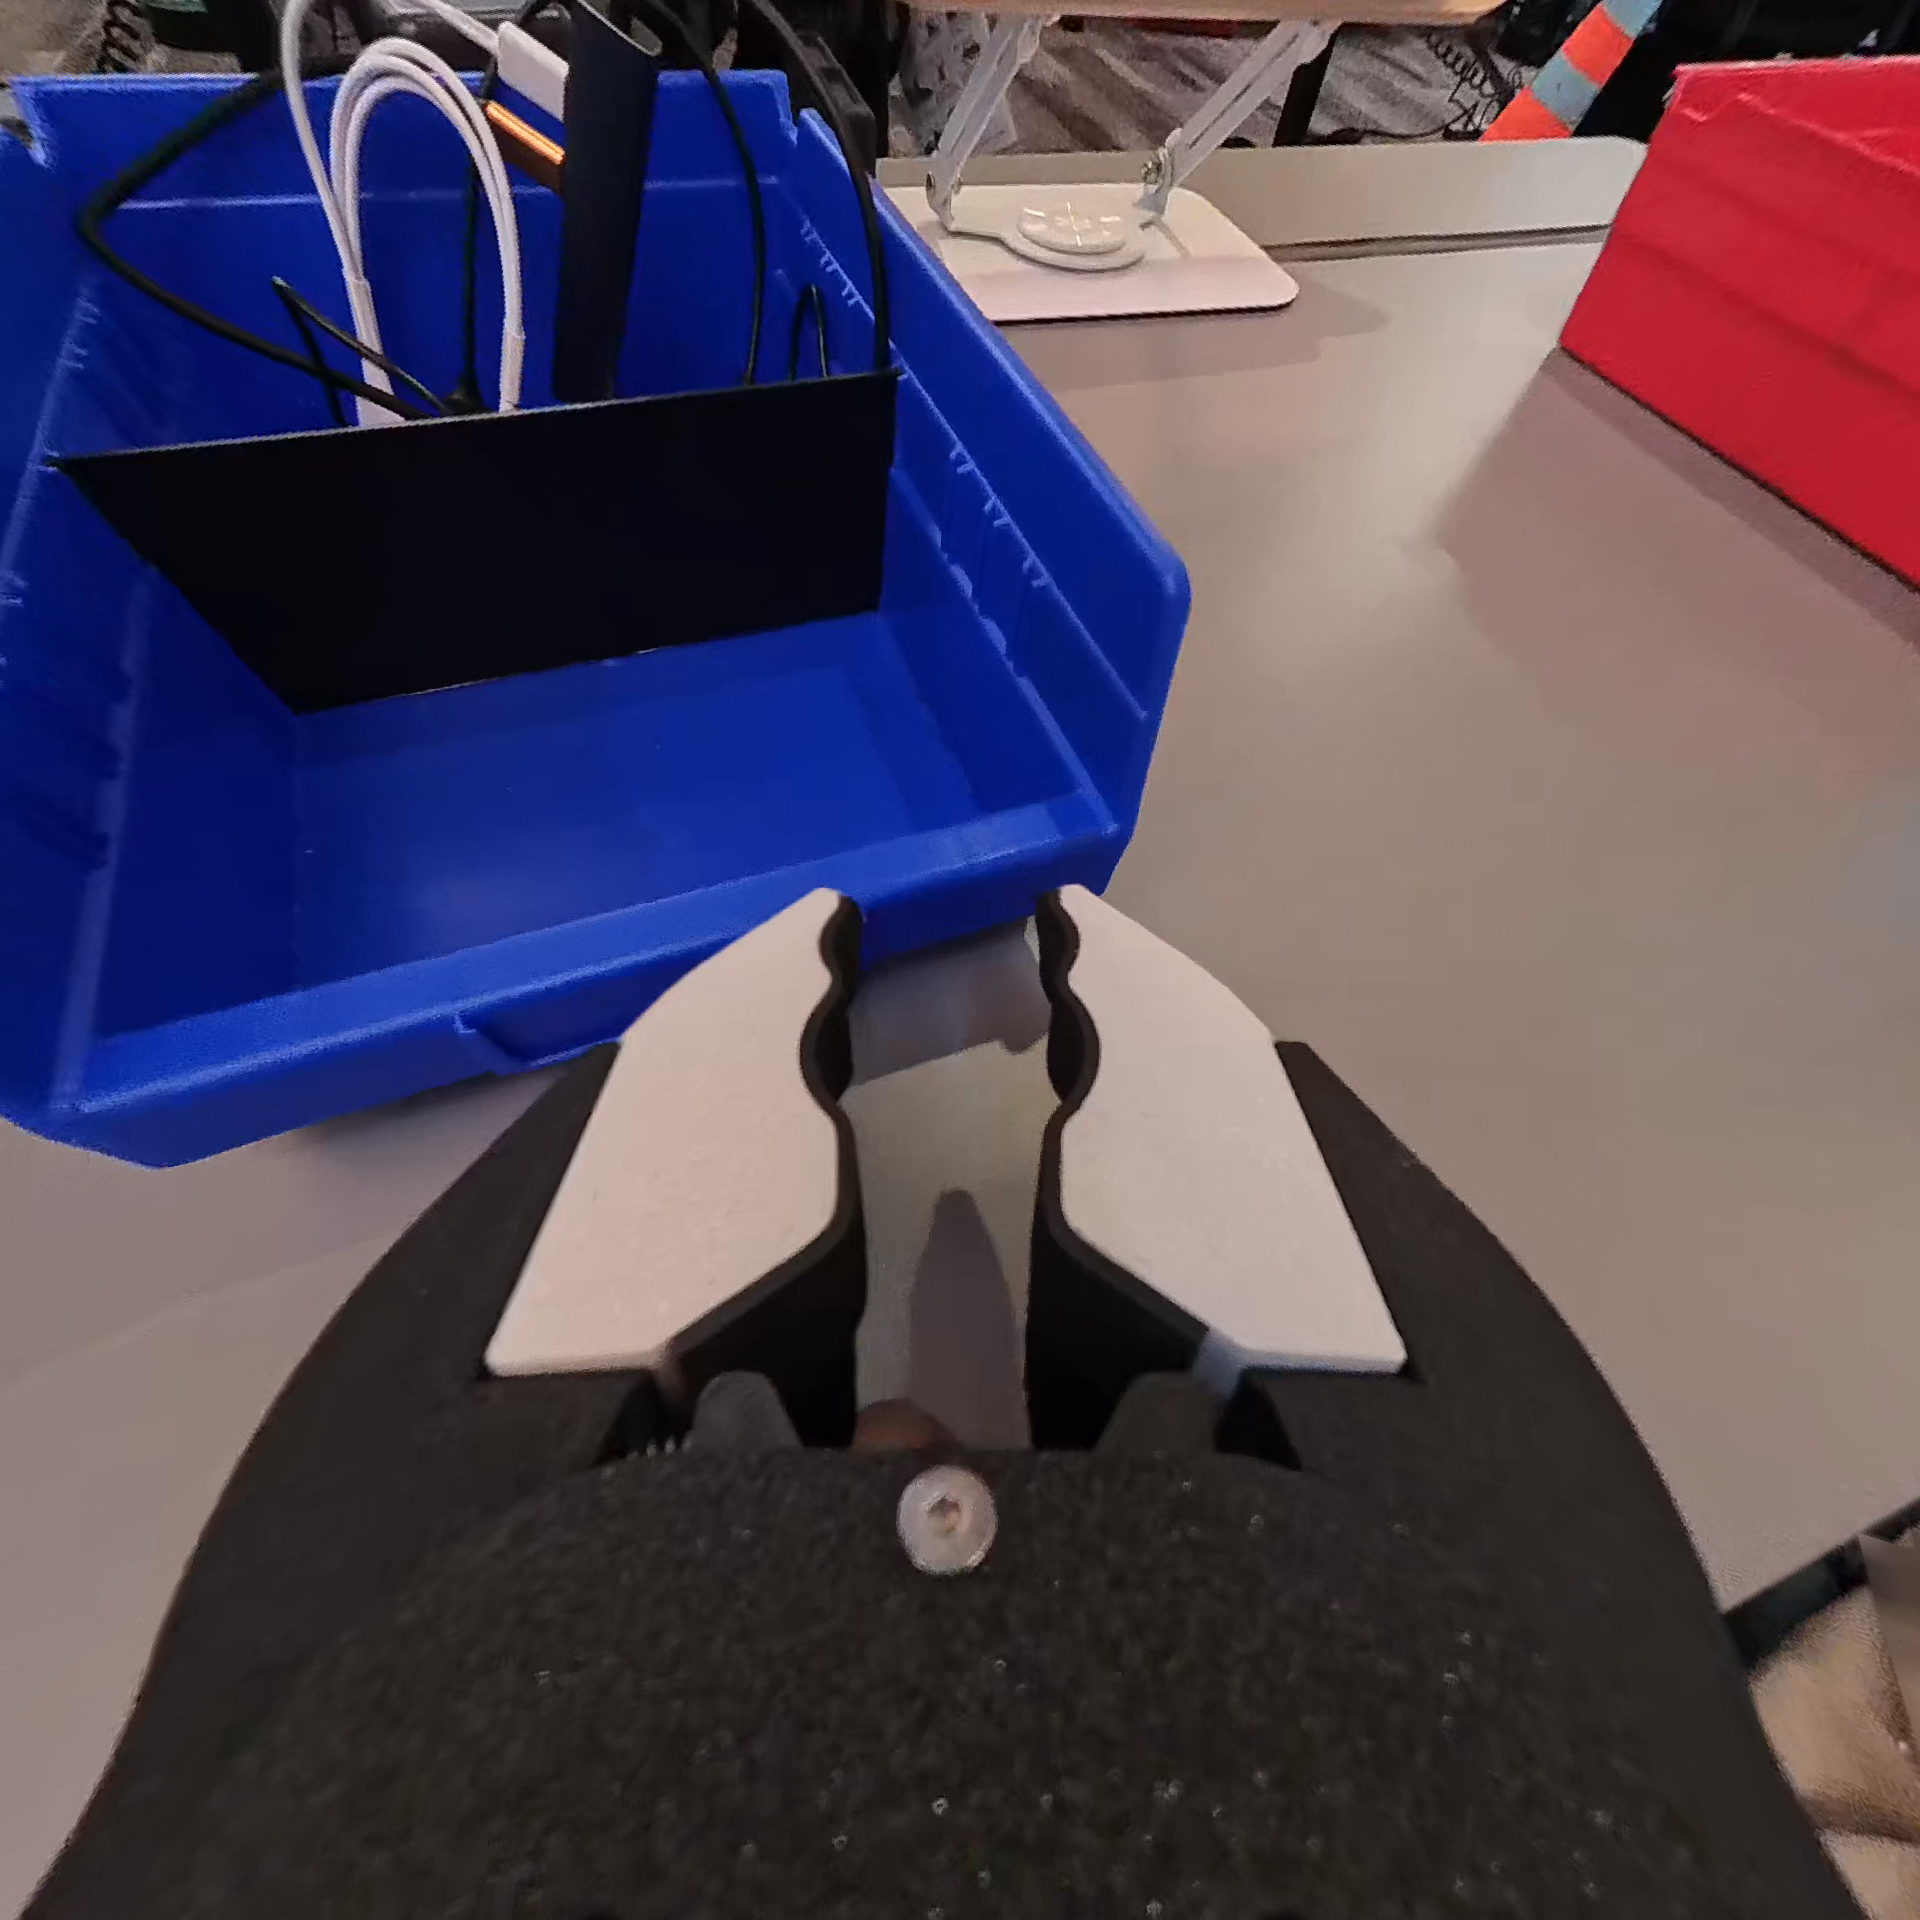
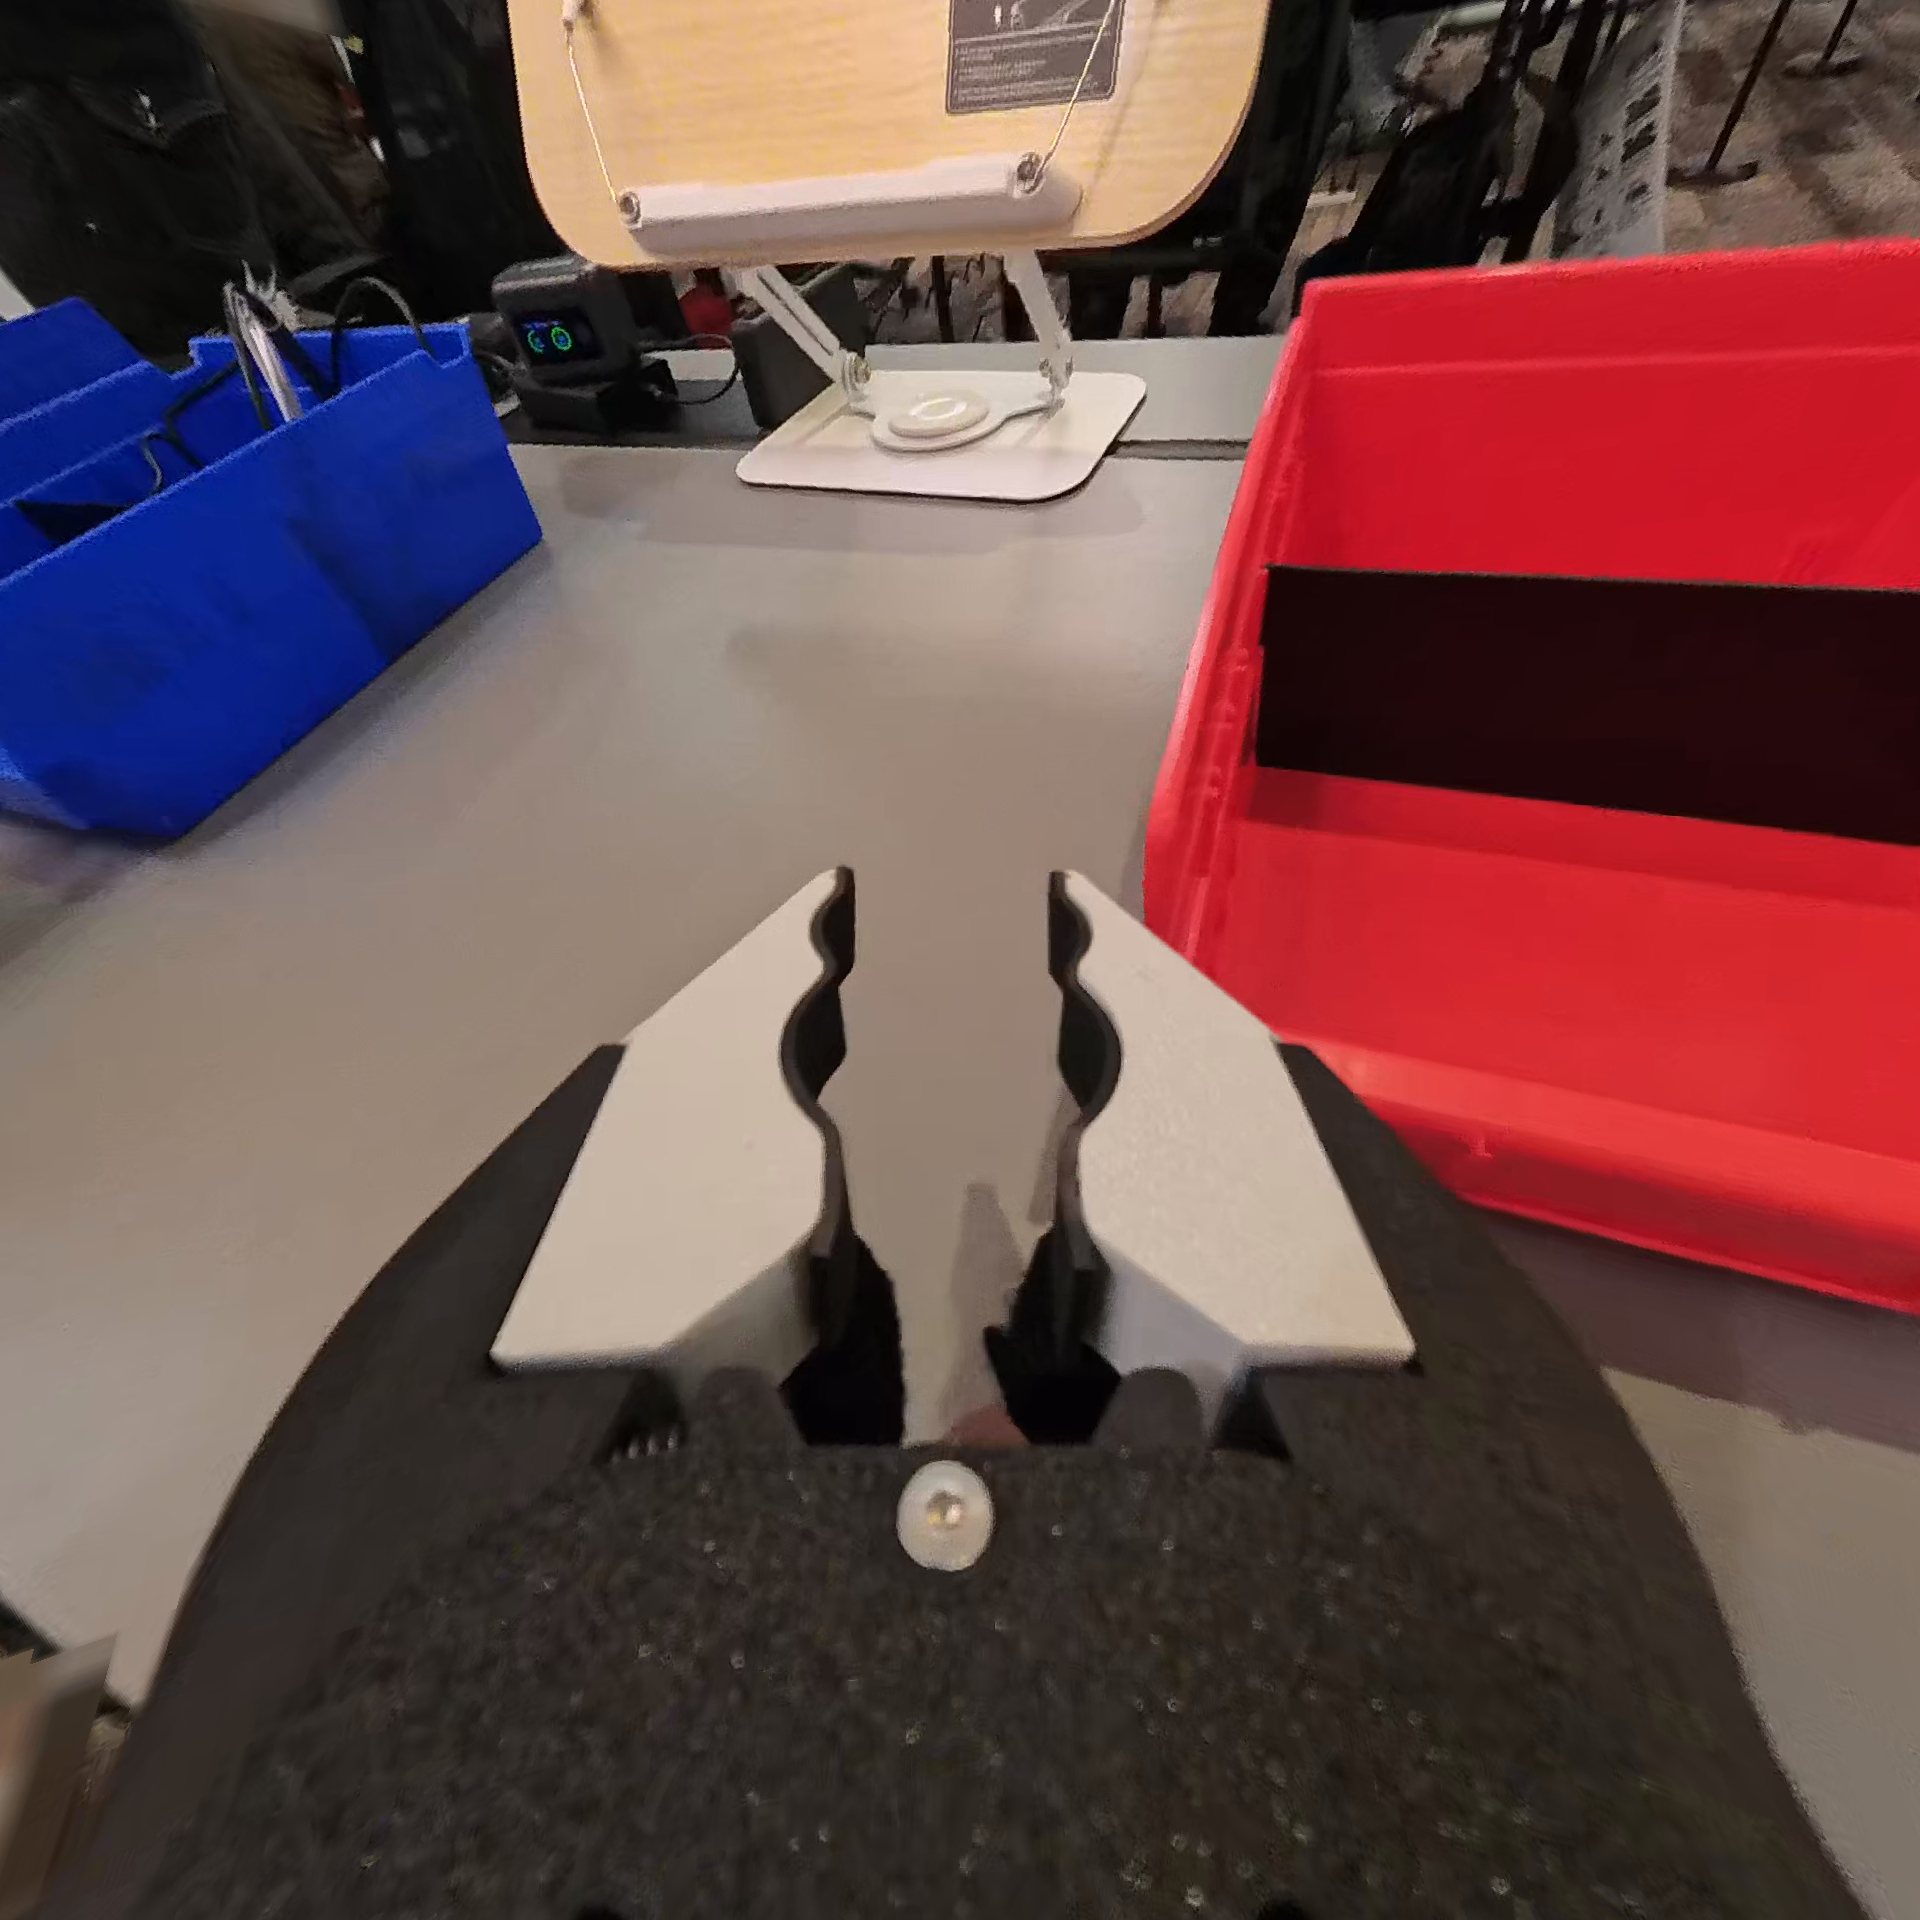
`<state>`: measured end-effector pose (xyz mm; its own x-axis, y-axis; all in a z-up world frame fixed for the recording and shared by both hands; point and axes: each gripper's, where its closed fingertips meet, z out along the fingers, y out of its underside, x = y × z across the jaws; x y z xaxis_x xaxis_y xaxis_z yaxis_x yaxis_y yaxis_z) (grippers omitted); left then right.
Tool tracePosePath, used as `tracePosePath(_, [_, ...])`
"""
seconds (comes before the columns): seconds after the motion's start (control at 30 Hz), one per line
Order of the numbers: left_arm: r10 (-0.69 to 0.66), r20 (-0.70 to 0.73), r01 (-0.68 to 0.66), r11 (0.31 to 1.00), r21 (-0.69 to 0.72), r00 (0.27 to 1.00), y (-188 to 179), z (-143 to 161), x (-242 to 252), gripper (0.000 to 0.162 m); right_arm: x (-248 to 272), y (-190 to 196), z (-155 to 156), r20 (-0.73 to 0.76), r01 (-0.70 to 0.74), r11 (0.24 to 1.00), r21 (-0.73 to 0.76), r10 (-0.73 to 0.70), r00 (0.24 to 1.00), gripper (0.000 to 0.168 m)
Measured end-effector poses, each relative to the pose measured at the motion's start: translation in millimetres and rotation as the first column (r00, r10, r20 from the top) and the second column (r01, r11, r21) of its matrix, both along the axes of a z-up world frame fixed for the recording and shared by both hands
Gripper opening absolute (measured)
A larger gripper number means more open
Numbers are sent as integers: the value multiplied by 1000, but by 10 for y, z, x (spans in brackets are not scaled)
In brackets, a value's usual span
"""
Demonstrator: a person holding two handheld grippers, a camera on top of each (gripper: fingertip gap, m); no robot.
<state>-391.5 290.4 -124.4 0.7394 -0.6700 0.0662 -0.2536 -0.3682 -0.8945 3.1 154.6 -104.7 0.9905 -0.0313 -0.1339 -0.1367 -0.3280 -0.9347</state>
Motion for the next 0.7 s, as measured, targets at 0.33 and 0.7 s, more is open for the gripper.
tracePosePath(0.33, [187,123,-141,940,-309,975,542,409,185,50,-360,285,-216,130,-9,1000,-26,13,991,59])
tracePosePath(0.7, [475,79,-375,776,-507,877,2147,626,836,52,-195,239,-154,32,-30,999,16,29,999,61])
